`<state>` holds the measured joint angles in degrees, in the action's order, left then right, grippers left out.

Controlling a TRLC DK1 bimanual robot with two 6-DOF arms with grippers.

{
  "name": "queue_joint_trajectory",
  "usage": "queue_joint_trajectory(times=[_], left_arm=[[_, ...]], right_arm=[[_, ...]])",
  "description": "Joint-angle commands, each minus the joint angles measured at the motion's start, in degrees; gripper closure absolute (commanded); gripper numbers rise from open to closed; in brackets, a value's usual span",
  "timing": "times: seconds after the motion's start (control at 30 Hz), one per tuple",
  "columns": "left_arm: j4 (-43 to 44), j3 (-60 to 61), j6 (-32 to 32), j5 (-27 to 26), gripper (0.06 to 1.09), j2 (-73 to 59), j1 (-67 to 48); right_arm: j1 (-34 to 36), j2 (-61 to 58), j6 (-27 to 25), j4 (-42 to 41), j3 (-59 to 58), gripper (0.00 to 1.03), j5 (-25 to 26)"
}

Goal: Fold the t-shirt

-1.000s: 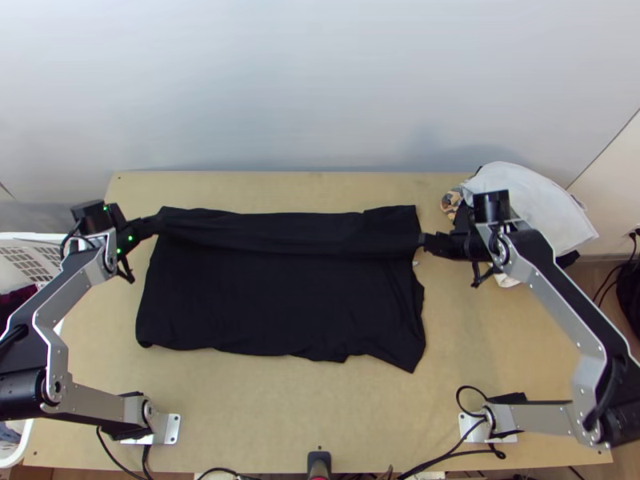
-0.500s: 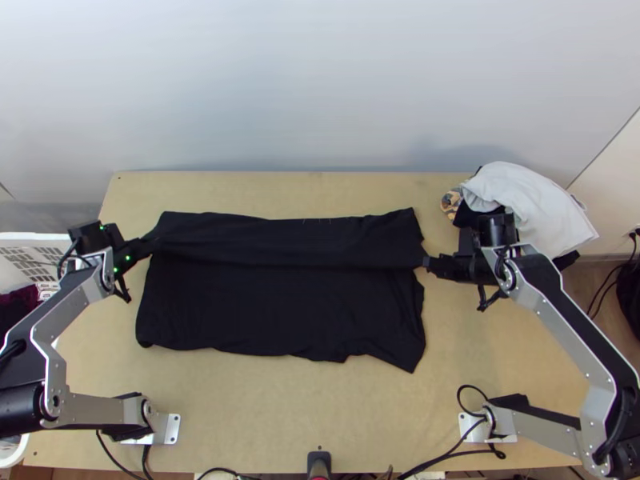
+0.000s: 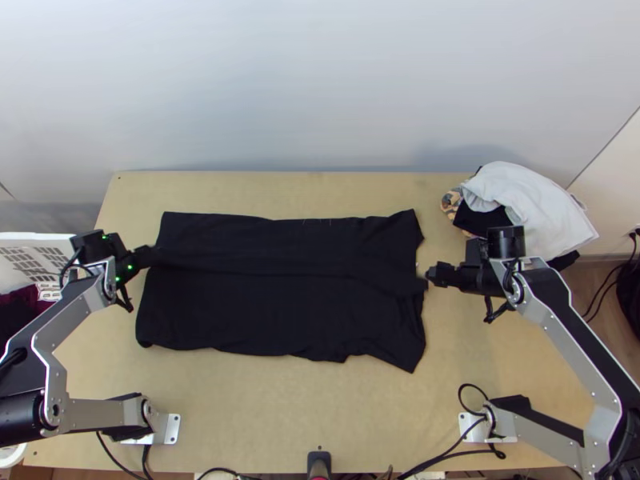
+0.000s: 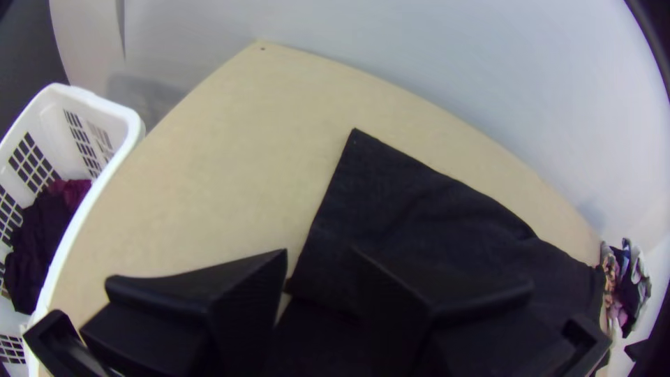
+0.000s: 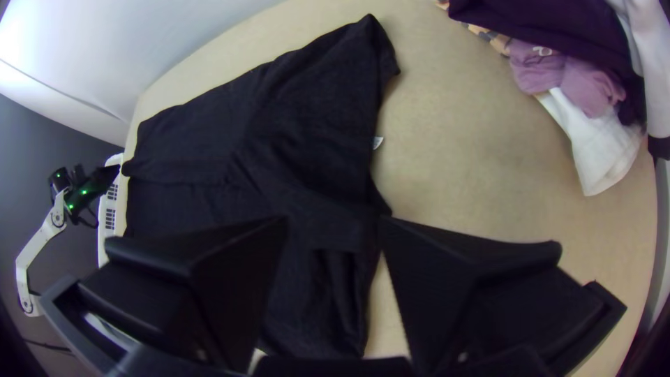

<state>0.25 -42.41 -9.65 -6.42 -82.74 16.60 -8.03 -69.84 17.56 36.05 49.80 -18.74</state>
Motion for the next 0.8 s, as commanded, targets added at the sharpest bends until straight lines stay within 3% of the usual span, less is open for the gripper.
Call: queue_joint_trajectory(times=[0.0,0.17,0.3,0.53,0.77], left_arm=[[-6.76,-1.09,-3.97,0.00,0.21,1.26,-1.40],[-14.75,-0.74,-2.65,-0.09,0.18,6.63,-0.87],[-27.50,-1.36,6.13,-0.97,0.18,11.37,1.94],[-39.10,1.81,16.94,-1.23,0.18,17.09,5.90],[-45.25,4.01,23.71,-1.23,0.18,17.26,8.01]], right_arm=[[1.26,1.64,1.60,-0.37,-0.14,0.03,-0.15],[2.23,3.49,1.60,2.27,0.91,0.03,-0.15],[0.91,5.68,1.25,7.19,2.32,0.03,-0.24],[-1.55,7.97,1.60,10.62,1.88,0.03,-0.24],[-5.33,8.94,1.86,12.37,0.82,0.03,-0.24]])
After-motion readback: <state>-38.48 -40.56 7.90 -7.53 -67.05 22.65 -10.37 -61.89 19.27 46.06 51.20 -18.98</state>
